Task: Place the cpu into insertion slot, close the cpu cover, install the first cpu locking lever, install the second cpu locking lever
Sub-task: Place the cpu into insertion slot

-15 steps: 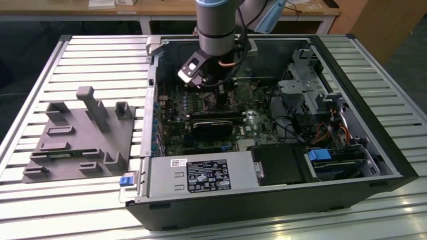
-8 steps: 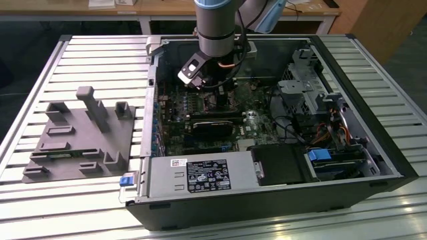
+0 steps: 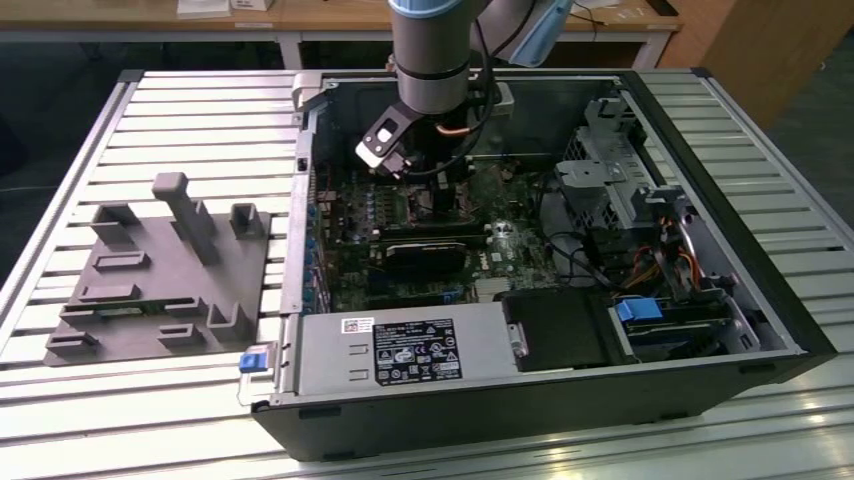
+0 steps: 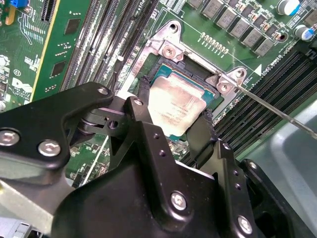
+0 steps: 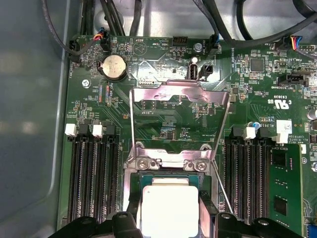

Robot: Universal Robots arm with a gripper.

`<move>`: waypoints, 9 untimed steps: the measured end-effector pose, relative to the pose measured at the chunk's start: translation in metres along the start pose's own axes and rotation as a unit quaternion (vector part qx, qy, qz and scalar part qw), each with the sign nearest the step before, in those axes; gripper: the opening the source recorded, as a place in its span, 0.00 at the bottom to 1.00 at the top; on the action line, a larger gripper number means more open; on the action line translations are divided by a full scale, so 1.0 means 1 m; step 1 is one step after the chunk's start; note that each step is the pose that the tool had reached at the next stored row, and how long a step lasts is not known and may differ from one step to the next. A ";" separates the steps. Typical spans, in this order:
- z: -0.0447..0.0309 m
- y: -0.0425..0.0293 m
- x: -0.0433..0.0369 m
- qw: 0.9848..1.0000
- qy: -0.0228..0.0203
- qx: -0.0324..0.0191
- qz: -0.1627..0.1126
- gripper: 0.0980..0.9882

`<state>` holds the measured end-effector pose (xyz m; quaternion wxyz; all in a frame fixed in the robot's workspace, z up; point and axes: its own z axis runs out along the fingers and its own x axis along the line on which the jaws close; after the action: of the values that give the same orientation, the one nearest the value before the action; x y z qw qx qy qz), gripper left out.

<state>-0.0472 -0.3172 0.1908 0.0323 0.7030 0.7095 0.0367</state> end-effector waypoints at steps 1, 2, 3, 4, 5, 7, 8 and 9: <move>0.0000 0.0000 0.0000 1.000 0.000 0.000 0.000 0.50; -0.0001 -0.0003 0.0000 1.000 0.000 0.000 0.000 0.50; -0.0002 -0.0004 -0.0001 1.000 0.000 0.000 0.000 0.50; -0.0003 -0.0005 -0.0001 1.000 0.000 0.000 0.000 0.50; -0.0003 -0.0005 -0.0001 1.000 0.000 0.000 0.000 0.50; -0.0003 -0.0007 -0.0001 1.000 -0.001 0.000 0.002 0.50; -0.0003 -0.0007 -0.0001 1.000 -0.001 0.000 0.003 0.50; -0.0003 -0.0007 -0.0001 1.000 -0.001 0.000 0.005 0.50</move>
<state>-0.0480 -0.3173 0.1910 0.0326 0.7063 0.7062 0.0361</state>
